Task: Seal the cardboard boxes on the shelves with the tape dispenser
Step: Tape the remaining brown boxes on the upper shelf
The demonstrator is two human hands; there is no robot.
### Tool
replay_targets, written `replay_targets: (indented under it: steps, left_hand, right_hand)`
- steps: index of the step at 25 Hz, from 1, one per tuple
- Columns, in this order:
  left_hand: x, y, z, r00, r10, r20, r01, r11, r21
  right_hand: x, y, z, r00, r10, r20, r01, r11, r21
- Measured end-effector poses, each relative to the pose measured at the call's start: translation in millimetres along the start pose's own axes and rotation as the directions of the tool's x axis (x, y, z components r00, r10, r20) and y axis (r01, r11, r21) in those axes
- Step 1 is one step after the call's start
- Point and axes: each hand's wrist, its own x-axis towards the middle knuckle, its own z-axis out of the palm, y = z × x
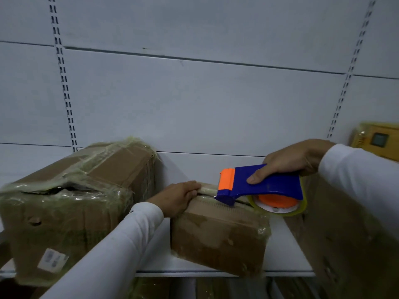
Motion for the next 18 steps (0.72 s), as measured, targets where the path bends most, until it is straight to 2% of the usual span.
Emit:
replay_targets:
  steps: [7, 10, 12, 15, 18]
  left_hand:
    - [1.2, 10.0, -3.7, 1.000, 0.013, -0.008, -0.012, 0.998, 0.056]
    - [-1.7, 23.0, 1.0, 0.978, 0.040, -0.205, -0.017, 0.994, 0.111]
    - [-1.2, 37.7, 10.3, 0.953, 0.096, -0.286, -0.076, 0.994, 0.079]
    - [1.0, 46.2, 22.7, 0.980, 0.104, -0.172, -0.112, 0.993, -0.033]
    - [0.8, 31.0, 21.6, 0.988, 0.107, -0.107, -0.108, 0.994, -0.005]
  right_hand:
    - [-34.3, 43.5, 27.5, 0.978, 0.176, -0.114, -0.160, 0.978, 0.134]
    - [-33.2, 52.2, 48.4, 0.977, 0.161, -0.138, -0.122, 0.959, 0.257]
    - [-29.0, 53.5, 63.2, 0.981, 0.139, -0.139, -0.087, 0.942, 0.325]
    - [-20.6, 49.6, 80.9, 0.986, 0.086, -0.140, -0.019, 0.907, 0.420]
    - [-18.4, 47.7, 91.0, 0.991, 0.027, -0.128, 0.039, 0.874, 0.484]
